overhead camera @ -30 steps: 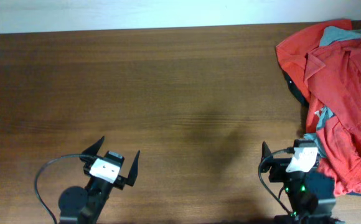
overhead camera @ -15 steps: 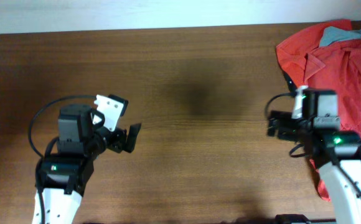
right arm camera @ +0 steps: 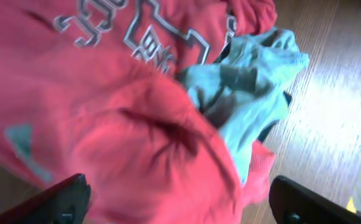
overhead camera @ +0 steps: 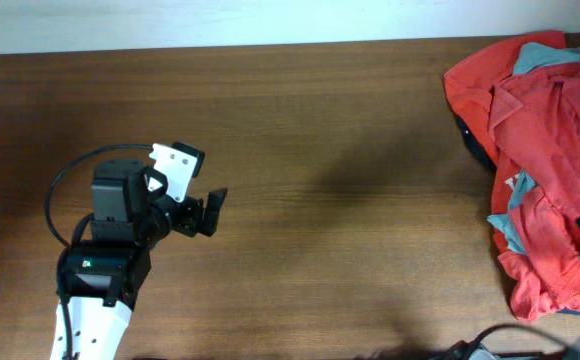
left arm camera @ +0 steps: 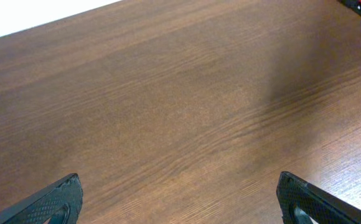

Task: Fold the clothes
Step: 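Reach the right gripper into the clothes pile and grasp the orange shirt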

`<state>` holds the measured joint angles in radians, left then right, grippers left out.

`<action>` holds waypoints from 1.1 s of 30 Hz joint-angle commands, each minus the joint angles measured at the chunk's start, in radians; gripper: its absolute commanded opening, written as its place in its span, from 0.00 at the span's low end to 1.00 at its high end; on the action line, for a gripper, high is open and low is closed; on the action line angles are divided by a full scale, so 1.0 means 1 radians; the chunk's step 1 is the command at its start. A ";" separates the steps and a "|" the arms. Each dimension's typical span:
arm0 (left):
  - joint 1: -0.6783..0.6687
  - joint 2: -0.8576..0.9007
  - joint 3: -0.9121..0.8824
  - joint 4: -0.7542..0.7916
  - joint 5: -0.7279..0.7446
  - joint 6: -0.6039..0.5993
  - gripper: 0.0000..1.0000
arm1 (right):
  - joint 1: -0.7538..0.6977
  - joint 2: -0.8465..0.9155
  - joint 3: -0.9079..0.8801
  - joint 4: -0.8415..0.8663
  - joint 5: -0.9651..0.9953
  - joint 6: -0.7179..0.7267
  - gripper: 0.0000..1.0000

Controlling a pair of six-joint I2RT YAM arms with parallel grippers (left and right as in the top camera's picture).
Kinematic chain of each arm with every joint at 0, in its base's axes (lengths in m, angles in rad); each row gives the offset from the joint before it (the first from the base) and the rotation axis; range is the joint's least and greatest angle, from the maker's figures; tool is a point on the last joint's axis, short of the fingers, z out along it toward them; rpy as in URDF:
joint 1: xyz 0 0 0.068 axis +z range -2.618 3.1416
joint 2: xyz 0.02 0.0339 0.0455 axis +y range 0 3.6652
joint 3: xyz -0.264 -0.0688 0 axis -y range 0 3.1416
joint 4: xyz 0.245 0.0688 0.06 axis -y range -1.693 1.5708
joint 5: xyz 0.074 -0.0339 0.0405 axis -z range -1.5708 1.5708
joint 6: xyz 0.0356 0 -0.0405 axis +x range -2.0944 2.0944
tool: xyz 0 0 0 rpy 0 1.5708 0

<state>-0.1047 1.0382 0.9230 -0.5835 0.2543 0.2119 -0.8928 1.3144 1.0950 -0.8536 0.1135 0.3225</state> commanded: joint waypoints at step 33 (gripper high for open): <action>0.002 0.002 0.021 0.075 0.012 -0.017 0.89 | 0.901 0.232 0.394 -0.100 -0.644 -0.307 0.04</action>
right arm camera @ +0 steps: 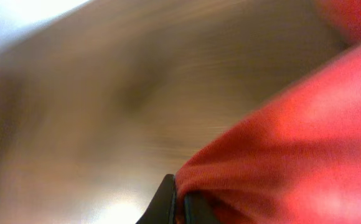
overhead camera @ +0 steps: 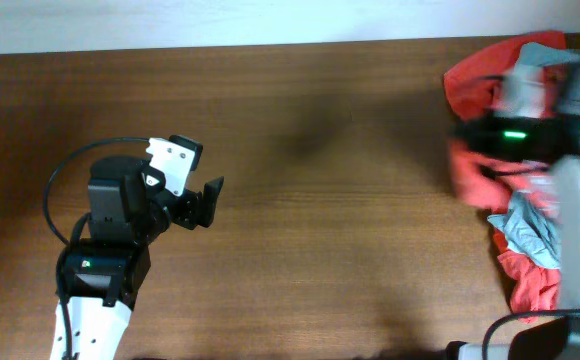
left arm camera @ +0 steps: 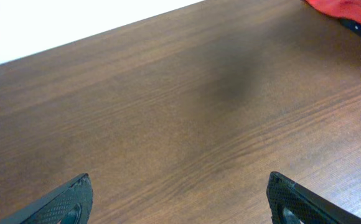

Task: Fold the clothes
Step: 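Reach the right gripper into the clothes pile and grasp the orange shirt, then pull the orange shirt left and grasp its edge with the left gripper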

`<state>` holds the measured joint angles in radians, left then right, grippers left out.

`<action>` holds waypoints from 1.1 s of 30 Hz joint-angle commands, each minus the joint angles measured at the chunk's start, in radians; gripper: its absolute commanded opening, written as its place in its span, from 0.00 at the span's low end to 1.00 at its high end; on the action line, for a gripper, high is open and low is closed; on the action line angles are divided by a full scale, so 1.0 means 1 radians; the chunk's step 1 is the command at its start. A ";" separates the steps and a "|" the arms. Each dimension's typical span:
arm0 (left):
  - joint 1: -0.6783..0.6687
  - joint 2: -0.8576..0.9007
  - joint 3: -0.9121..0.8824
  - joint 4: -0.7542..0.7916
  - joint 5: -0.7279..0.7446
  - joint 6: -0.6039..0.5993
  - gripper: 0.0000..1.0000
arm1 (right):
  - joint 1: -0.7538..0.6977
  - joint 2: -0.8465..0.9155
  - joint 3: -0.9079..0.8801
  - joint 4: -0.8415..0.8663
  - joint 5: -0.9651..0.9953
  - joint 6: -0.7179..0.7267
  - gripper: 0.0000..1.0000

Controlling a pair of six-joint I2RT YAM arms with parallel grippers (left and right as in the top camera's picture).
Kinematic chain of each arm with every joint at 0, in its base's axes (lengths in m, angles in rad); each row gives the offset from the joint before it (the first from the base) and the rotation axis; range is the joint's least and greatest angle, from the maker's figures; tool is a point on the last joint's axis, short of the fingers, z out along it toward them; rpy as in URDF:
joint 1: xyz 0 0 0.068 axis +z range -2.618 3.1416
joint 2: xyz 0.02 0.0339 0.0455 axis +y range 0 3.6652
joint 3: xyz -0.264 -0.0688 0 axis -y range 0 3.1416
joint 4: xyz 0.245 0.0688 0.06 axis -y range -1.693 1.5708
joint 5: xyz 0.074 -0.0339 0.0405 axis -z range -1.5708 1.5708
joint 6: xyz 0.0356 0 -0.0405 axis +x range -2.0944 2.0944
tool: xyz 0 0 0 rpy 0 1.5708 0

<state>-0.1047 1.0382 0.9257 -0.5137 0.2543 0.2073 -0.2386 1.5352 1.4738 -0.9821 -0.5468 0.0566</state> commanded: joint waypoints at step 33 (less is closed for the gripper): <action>-0.110 0.297 0.018 -0.004 0.205 -0.039 0.99 | 0.137 0.004 0.029 -0.092 0.648 0.087 0.62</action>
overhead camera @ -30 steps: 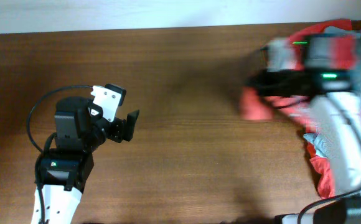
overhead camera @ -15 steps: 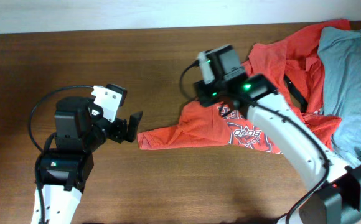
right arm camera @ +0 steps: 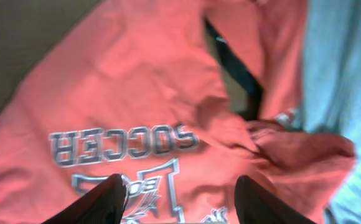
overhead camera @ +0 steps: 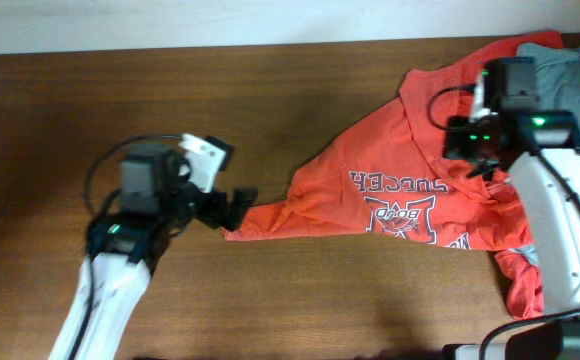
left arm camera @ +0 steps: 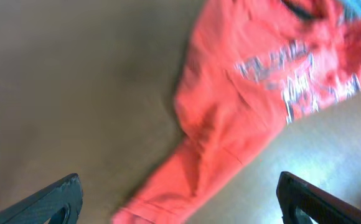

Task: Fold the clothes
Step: 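Pull the orange shirt left and grasp its edge with the left gripper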

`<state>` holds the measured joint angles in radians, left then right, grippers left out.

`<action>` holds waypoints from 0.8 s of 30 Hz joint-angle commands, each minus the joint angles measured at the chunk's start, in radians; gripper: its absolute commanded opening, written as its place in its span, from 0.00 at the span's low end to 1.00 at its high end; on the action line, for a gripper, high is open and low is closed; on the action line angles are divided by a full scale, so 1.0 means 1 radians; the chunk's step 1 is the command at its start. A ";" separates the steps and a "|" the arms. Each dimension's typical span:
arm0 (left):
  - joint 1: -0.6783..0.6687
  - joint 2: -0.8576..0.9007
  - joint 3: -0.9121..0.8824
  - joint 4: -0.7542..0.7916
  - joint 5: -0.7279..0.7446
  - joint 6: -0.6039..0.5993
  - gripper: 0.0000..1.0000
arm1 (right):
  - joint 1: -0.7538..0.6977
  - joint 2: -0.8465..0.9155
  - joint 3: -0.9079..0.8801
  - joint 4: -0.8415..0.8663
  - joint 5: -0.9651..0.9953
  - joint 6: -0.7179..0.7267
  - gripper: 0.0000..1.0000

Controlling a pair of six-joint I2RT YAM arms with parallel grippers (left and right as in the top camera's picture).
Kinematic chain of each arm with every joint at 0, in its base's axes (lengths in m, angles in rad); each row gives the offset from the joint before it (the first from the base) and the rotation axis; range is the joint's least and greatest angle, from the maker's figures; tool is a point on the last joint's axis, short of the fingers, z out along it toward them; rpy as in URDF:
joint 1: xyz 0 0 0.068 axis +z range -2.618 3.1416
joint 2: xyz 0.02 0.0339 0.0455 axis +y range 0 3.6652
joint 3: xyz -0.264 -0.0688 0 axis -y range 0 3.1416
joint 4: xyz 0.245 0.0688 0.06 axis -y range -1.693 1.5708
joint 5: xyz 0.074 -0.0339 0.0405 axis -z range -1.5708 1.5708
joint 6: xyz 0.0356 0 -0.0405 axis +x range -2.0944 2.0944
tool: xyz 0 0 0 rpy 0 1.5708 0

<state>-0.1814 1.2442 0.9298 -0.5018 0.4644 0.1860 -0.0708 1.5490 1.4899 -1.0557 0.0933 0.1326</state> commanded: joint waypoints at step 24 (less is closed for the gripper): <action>-0.069 0.523 0.014 -0.033 -0.203 -0.014 0.01 | -0.063 -0.009 0.013 -0.040 -0.006 0.011 0.62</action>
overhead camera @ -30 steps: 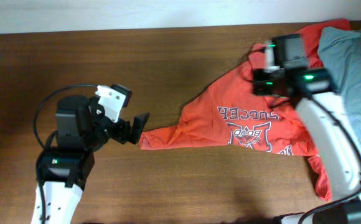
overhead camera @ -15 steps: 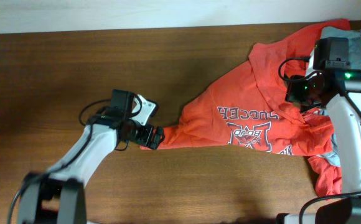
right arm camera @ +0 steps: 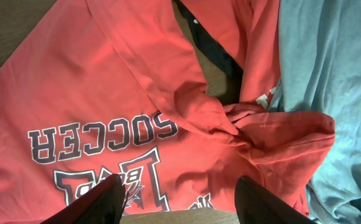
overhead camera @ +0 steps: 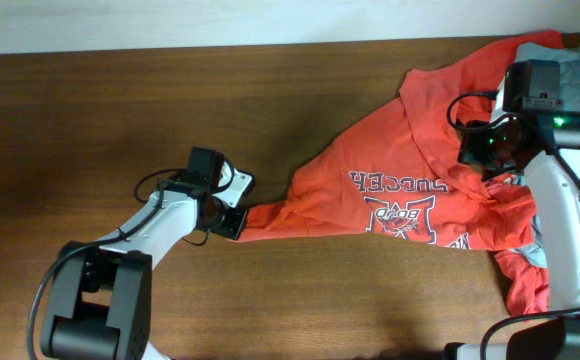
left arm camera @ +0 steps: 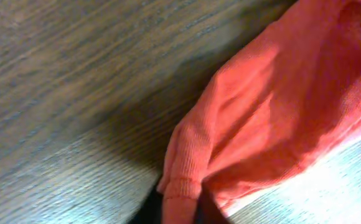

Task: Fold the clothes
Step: 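Pull the orange shirt left and grasp its edge with the left gripper, then drag the orange shirt leftward with the left gripper and release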

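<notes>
A red sweatshirt point(overhead camera: 390, 190) printed SOCCER lies spread from the pile at the right toward the table's middle, one sleeve stretched out to the left. My left gripper point(overhead camera: 232, 218) is shut on that sleeve's ribbed cuff point(left arm camera: 180, 186), low on the wood. Open, my right gripper point(overhead camera: 482, 148) hovers over the sweatshirt's upper part; in the right wrist view its fingers point(right arm camera: 106, 202) straddle the printed chest point(right arm camera: 99, 143) without touching anything. The cuff hides the left fingertips.
A grey-blue garment point(overhead camera: 568, 62) lies under and beside the red one at the far right. More red cloth point(overhead camera: 530, 285) is bunched by the front right edge. A dark strap point(right arm camera: 215, 53) shows beneath the red folds. Brown wooden table point(overhead camera: 120, 100).
My left gripper was open beside the sleeve's end; now it is lower and shut on the cuff. The right gripper sits slightly further right, still open. The sweatshirt lies as before.
First all the clothes were heaped at the right, my right gripper open over them and my left open over bare wood. Then the right was shut on red cloth. Later the sweatshirt lay spread leftward, both grippers open. Now the left holds the cuff.
</notes>
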`<state>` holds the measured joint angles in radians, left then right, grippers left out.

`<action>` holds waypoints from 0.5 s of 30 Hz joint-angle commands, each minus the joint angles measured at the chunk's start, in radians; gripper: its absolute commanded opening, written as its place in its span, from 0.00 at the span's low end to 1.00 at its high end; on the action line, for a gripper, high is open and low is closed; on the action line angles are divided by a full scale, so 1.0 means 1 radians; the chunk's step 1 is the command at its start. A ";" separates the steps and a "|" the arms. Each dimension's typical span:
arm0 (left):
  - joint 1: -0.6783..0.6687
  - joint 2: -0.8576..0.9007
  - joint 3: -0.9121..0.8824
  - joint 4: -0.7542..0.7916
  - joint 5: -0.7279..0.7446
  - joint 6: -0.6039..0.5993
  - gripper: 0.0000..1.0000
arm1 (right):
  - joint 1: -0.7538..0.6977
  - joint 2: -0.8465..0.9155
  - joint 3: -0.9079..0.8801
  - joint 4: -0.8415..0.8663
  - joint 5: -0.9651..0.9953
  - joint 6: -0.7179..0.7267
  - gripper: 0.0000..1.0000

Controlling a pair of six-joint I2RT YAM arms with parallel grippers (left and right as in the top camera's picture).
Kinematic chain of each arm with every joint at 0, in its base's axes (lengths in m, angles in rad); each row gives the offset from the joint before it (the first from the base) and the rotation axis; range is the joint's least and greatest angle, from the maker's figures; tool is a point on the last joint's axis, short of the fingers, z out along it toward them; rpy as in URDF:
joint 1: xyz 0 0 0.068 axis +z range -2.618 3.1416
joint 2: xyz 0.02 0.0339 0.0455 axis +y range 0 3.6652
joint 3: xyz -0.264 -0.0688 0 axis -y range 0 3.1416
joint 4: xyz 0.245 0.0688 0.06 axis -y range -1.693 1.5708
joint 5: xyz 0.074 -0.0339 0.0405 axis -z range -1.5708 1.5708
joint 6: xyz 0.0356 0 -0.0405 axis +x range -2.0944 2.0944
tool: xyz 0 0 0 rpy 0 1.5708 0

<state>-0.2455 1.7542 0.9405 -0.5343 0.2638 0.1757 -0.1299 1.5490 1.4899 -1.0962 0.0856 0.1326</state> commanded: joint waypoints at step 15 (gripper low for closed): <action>0.385 -0.134 0.368 0.046 -0.154 -0.288 0.00 | -0.004 -0.009 0.013 0.000 0.001 0.011 0.62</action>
<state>0.0349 1.6630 1.2144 -0.5159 0.1658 0.0048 -0.1299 1.5490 1.4899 -1.0962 0.0856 0.1326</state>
